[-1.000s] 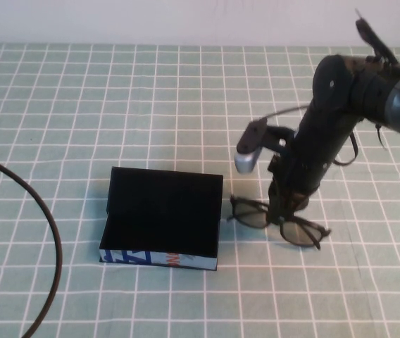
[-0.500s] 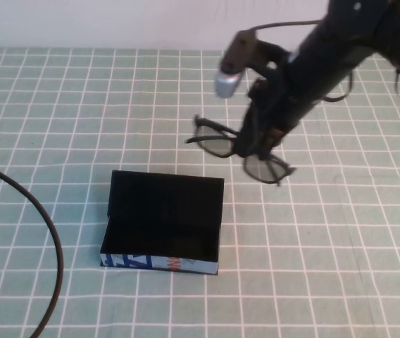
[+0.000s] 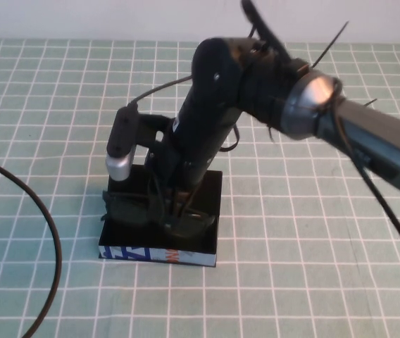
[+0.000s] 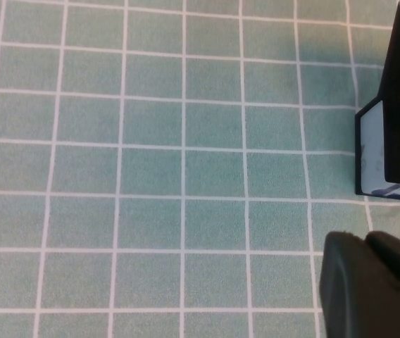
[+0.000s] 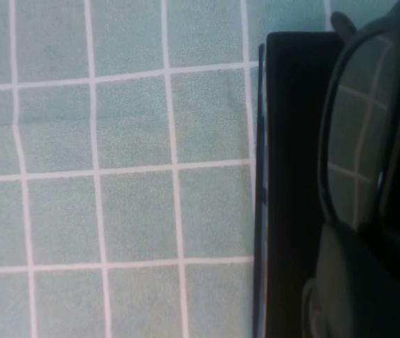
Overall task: Return glasses to glasses case
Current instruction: Place the glasses in the glasses case
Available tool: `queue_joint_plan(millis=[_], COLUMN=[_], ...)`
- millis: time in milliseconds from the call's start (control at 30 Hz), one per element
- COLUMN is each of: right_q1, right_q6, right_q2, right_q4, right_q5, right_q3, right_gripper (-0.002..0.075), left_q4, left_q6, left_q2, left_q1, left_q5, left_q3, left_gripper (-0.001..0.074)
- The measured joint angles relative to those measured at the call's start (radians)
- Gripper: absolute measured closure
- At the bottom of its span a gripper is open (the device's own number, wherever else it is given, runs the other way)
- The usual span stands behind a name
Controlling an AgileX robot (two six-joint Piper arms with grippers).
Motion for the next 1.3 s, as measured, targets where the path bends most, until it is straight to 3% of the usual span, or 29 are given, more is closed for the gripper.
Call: queue_joint_plan(millis=[367, 633, 833, 933, 1100, 1300], right_q1=[0.003, 0.003, 0.003, 0.000, -0.035, -0.108], right_q6=[0.000, 0.000, 0.015, 0.067, 0.198, 0.340], right_q2=[0.064, 0.064, 0.064, 0.064, 0.064, 0.064], right_q4=[-0.040, -0.041, -0.063, -0.077, -0.078, -0.080], right_q5=[-0.002, -0.002, -0.002, 0.000, 0.002, -0.003], right_q3=[-0.018, -0.018, -0.094, -0.153, -0.210, -0.211], right_gripper=[0.0718, 0.0591, 0.0571, 0.0599, 0.0716, 0.0735], left_q4=[0.000, 0.016, 0.026, -0.055, -0.363, -0.595], left_q6=[0.000, 0.000, 0.018, 0.154, 0.518, 0.716], left_q2=[0.000, 0.000, 0.000, 0.000, 0.007, 0.074], left_q1=[0.000, 0.000, 0.000, 0.000, 0.000, 0.000], left_q5=[0.006, 0.006, -0.008, -0.011, -0.044, -0.138], left_q3=[0.000, 0.000, 0.000, 0.000, 0.037, 0.182], left_gripper=[0.0736, 0.0736, 0.0736, 0.0736, 0.0736, 0.0736])
